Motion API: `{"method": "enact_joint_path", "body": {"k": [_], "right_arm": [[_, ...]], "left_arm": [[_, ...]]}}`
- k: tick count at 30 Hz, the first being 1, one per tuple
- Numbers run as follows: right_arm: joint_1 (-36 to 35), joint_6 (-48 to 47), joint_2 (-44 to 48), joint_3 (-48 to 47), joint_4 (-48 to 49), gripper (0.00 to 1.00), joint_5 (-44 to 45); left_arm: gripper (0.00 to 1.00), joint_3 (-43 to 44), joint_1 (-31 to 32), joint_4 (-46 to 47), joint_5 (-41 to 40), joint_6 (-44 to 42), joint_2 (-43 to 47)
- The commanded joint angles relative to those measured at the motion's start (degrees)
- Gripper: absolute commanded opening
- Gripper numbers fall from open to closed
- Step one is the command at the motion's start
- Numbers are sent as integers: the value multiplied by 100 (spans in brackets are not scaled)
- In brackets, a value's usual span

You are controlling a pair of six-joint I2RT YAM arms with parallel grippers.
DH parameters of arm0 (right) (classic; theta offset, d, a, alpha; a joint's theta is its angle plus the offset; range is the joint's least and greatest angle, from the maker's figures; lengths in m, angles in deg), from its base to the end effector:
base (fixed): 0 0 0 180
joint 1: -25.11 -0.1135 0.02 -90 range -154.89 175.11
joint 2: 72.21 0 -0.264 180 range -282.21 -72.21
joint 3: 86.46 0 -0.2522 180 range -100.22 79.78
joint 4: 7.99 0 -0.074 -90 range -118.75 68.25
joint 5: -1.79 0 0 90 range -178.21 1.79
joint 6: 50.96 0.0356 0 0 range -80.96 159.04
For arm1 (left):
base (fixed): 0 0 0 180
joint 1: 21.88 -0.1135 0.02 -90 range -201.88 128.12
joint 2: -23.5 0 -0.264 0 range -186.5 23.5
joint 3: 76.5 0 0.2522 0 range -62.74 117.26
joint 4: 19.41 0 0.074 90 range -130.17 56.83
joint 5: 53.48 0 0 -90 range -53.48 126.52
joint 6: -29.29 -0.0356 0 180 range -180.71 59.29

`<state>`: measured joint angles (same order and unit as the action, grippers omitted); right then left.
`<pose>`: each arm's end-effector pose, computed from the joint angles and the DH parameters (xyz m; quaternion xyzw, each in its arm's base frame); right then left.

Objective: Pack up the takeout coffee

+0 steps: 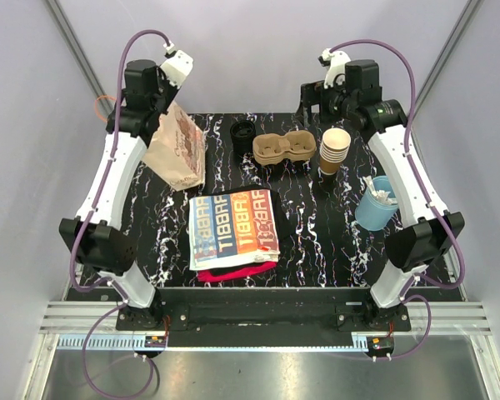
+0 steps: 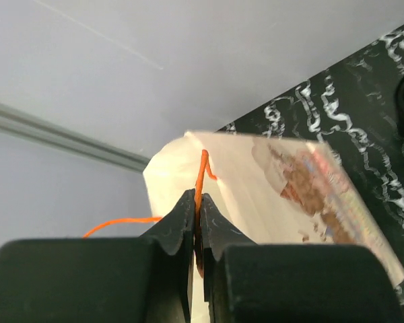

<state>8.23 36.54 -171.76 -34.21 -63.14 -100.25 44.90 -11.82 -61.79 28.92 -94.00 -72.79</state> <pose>0.3644 0.1183 0.4437 -0.1967 0.8264 0.1538 0.5047 0.3766 -0.0620 0.4505 0.2602 0.7612 0.1714 0.5688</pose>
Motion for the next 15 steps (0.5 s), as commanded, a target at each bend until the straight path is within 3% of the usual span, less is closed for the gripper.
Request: {"method": "enact_joint_path", "body": {"k": [1, 8, 15], "right_arm": [[-43, -92, 322, 53, 166, 100, 157], [-60, -84, 313, 26, 26, 100, -237], [-464, -942, 577, 615, -176, 100, -414]], "left_arm": [[6, -566, 4, 524, -690, -607, 1057], [5, -832, -13, 7, -1024, -941, 2026], [5, -840, -22, -714, -1394, -1283, 2624]]}}
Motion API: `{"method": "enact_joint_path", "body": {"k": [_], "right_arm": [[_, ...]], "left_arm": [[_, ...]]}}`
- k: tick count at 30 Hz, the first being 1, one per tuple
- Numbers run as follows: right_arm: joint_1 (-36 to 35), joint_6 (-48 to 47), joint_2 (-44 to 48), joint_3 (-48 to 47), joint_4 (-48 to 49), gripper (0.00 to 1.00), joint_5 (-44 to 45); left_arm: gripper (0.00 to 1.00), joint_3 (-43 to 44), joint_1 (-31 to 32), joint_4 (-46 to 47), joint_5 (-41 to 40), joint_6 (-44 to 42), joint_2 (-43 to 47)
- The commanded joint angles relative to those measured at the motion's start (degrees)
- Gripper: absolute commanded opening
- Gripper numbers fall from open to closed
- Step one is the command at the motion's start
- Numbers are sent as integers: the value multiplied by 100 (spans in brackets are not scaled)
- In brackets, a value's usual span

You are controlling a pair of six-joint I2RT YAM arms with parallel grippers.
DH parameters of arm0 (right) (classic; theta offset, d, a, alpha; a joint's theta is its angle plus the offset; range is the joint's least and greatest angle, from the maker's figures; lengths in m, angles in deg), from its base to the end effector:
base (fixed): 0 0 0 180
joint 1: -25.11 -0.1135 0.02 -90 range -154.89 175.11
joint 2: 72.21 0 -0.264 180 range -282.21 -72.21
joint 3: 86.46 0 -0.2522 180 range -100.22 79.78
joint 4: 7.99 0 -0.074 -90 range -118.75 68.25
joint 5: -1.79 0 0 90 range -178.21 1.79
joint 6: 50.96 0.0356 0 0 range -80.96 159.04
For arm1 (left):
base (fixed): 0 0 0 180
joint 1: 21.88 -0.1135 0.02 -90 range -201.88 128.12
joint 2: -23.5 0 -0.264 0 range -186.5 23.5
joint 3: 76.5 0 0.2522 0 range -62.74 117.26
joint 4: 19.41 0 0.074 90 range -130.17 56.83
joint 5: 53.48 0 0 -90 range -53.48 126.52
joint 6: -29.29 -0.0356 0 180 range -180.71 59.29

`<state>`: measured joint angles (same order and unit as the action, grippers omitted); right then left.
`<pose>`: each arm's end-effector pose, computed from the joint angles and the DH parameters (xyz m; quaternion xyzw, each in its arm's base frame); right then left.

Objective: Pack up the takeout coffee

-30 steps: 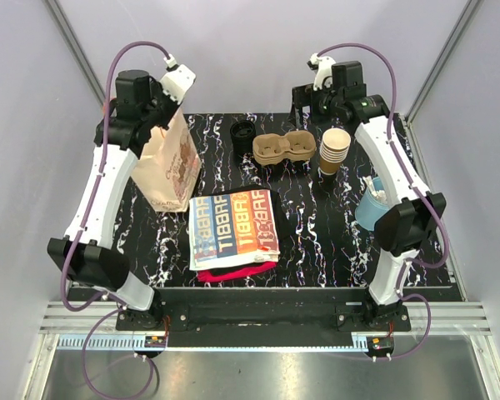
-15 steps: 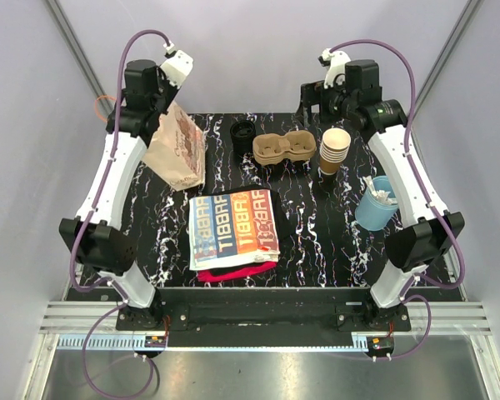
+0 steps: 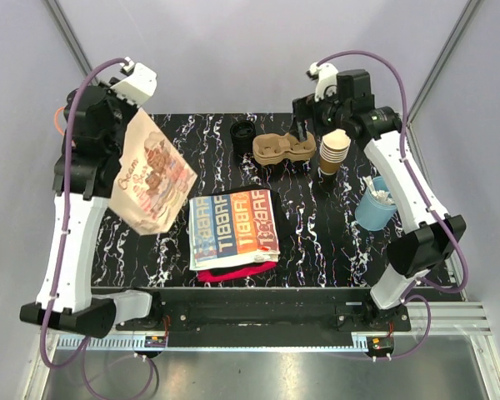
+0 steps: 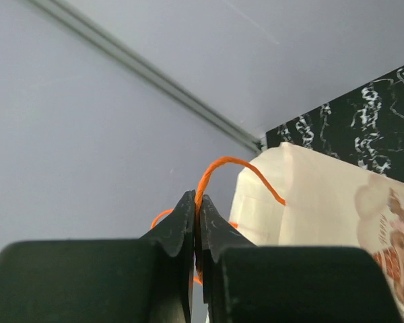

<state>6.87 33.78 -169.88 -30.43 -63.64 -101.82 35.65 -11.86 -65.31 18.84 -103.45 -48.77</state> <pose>0.3545 0.1256 0.4337 -0.2331 0.8270 0.1583 0.4866 0.2387 -0.0312 0.5153 0.2342 0.7036 0.2958 0.6021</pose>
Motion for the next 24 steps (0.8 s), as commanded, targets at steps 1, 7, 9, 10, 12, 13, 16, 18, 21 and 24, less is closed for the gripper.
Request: {"method": "enact_joint_path", "body": {"k": [1, 7, 9, 10, 12, 13, 16, 18, 21, 24], "right_arm": [[-477, -800, 415, 385, -187, 100, -274], [-979, -1679, 582, 1097, -715, 100, -301], [-1251, -1916, 617, 1300, -864, 100, -283], [-1348, -1970, 652, 1527, -874, 100, -257], [-1585, -2049, 696, 1774, -882, 100, -257], [-1656, -2050, 705, 1984, -891, 100, -257], [-1946, -2050, 670, 2398, -882, 100, -266], [-2174, -2041, 617, 2618, -882, 100, -257], [-2333, -1944, 521, 2777, -812, 100, -326], [-2447, -1813, 424, 2908, -698, 100, -555]], "left_arm": [[5, 32, -9, -563, -456, -366, 335], [5, -731, -18, -855, -956, -586, 828], [5, -952, -18, -855, -1089, -569, 925], [5, -1136, -9, -820, -1211, -543, 1004], [5, -1295, -18, -768, -1361, -499, 1135], [5, -1374, -18, -637, -1536, -498, 1188], [5, -1568, -9, -381, -1923, -542, 1312], [5, -1682, -9, -285, -2082, -639, 1391], [4, -1840, -18, 23, -2372, -823, 1479], [4, -1946, -18, 76, -2478, -929, 1540]]}}
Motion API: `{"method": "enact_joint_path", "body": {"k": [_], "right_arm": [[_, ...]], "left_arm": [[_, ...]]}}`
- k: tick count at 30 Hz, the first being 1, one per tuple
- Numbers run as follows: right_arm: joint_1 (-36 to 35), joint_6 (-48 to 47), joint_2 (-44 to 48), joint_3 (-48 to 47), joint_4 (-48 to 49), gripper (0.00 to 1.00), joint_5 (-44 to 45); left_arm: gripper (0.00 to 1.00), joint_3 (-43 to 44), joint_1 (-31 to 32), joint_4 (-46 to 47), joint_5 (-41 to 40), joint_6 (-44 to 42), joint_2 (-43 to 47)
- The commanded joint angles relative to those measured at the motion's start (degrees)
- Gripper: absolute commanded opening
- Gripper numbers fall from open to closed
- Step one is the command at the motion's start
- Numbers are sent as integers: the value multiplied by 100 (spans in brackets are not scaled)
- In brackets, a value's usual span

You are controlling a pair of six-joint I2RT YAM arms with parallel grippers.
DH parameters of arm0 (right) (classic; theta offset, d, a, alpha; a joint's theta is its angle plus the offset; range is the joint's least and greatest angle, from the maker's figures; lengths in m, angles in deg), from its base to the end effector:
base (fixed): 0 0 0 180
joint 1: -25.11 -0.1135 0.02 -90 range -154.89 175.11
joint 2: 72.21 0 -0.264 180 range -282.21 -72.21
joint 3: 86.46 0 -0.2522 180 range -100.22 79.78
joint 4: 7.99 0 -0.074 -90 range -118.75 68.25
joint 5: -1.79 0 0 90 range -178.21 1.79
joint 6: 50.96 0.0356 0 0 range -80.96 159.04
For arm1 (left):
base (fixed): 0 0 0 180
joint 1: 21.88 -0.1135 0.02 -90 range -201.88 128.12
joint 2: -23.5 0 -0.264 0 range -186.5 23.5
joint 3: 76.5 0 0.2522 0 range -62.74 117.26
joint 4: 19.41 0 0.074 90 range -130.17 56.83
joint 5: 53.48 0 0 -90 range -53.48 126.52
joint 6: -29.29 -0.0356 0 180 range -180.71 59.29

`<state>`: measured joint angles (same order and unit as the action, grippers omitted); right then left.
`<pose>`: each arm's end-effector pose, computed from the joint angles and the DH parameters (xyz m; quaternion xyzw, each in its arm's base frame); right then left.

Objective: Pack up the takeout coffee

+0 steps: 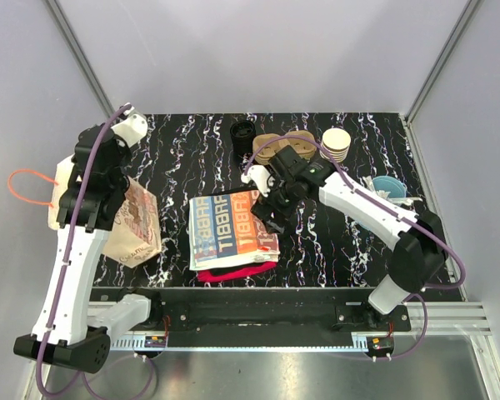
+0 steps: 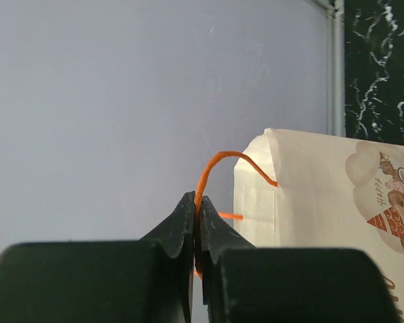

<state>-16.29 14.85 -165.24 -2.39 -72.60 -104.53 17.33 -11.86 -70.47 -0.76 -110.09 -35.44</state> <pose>0.2462 0.2304 0.2946 -0.5491 0.7881 0.1723 0.2186 0.1898 -0.0116 0.4554 0.2086 0.7532 0.4323 0.4498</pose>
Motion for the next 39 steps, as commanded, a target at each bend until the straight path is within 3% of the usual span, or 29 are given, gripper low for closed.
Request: {"method": "enact_joint_path", "body": {"k": [1, 14, 20, 25, 39], "right_arm": [[-183, 107, -65, 140, 233, 100, -354], [-790, 616, -856, 377, 646, 100, -205], [-930, 906, -1374, 167, 787, 100, -83], [-930, 1065, -1805, -123, 963, 100, 75], [-939, 1548, -3264, -1643, 1253, 100, 541]], "left_arm": [[4, -141, -18, 610, -535, -282, 216], [4, -984, 175, 952, -632, -590, 330], [9, -897, 465, 979, -667, -405, 251], [14, -800, 729, 979, -842, -396, 190], [15, -221, 826, 734, -720, -423, 181]]}}
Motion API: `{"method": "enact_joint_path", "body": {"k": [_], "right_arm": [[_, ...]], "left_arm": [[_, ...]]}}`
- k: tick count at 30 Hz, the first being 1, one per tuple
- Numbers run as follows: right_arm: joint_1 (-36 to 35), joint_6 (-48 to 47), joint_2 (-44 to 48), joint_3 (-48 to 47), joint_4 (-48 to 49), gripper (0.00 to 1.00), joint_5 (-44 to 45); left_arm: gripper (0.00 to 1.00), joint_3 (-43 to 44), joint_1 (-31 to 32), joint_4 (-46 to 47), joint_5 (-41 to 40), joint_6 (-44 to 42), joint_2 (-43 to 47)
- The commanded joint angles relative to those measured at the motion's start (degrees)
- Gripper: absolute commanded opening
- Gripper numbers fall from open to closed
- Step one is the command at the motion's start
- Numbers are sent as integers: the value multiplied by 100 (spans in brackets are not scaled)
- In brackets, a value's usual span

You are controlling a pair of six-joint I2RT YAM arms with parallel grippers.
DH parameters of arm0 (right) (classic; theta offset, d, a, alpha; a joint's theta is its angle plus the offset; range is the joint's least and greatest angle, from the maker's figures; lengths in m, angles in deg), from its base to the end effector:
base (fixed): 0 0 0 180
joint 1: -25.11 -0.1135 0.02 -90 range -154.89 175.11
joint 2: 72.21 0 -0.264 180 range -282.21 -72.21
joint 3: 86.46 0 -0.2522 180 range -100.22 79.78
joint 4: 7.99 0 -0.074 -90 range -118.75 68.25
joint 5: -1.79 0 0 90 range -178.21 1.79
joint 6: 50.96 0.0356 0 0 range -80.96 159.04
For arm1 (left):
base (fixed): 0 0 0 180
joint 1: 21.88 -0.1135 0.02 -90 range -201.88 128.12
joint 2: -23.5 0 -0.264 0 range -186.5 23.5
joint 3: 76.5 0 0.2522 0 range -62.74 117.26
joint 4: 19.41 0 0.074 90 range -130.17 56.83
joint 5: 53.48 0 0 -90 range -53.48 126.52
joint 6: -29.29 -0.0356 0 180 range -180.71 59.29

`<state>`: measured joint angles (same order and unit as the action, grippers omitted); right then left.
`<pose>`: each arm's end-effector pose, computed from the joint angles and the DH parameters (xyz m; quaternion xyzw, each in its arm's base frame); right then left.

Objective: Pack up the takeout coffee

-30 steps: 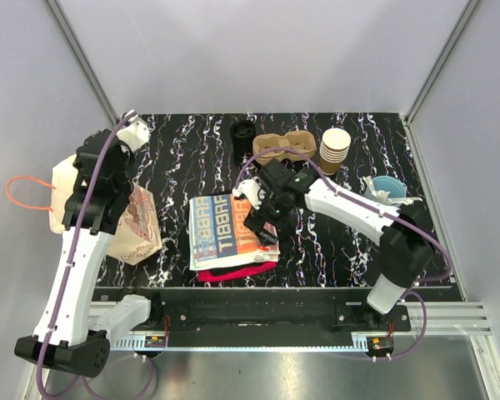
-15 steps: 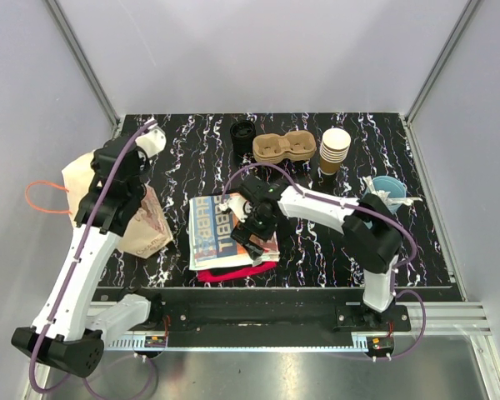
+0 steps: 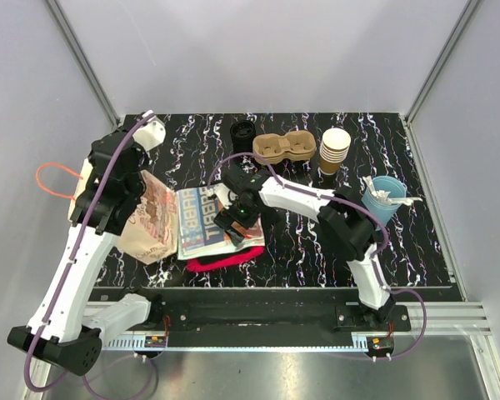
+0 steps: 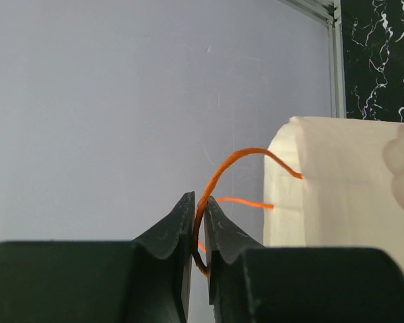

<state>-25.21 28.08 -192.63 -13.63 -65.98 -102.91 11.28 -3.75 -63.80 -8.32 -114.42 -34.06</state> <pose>0.2702 0.3398 0.1807 -0.5166 0.8313 0.1733 0.1097 0.1908 -0.0361 0.4389 0.2380 0.7281 0.4601 0.4490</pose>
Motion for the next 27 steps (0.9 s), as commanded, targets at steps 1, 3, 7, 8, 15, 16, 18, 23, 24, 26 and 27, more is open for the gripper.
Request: {"method": "enact_joint_path", "body": {"k": [1, 3, 7, 8, 15, 16, 18, 23, 24, 26, 27], "right_arm": [[-39, 296, -692, -634, 582, 100, 415], [-39, 349, -842, -977, 591, 100, 485], [-39, 454, -1263, -1574, 591, 100, 538], [-39, 463, -1343, -1845, 582, 100, 564], [-39, 446, -2309, -3463, 600, 99, 941], [-39, 463, -2632, -4005, 591, 100, 1021], [-39, 446, -2959, -4596, 573, 100, 1179], [-39, 288, -3760, -6285, 582, 100, 1338], [-30, 253, -3743, -6373, 617, 100, 1442], [-21, 200, -3525, -6156, 696, 100, 1724], [22, 174, -3114, -5946, 809, 100, 1733]], "left_arm": [[15, 429, 15, 31, 45, 10, 43], [14, 517, 6, 13, -7, -104, 34], [14, 754, 15, 31, -113, -332, 34], [14, 815, 6, 48, -121, -428, 43], [13, 1194, -2, 5, -51, -632, 122], [13, 1176, 6, -21, -43, -614, 140], [13, 1106, -2, -66, -25, -597, 201], [12, 965, -55, -197, 54, -518, 315], [12, 983, -55, -232, 98, -500, 324], [12, 1018, -55, -337, 186, -412, 351], [11, 1018, -55, -373, 273, -386, 351]]}}
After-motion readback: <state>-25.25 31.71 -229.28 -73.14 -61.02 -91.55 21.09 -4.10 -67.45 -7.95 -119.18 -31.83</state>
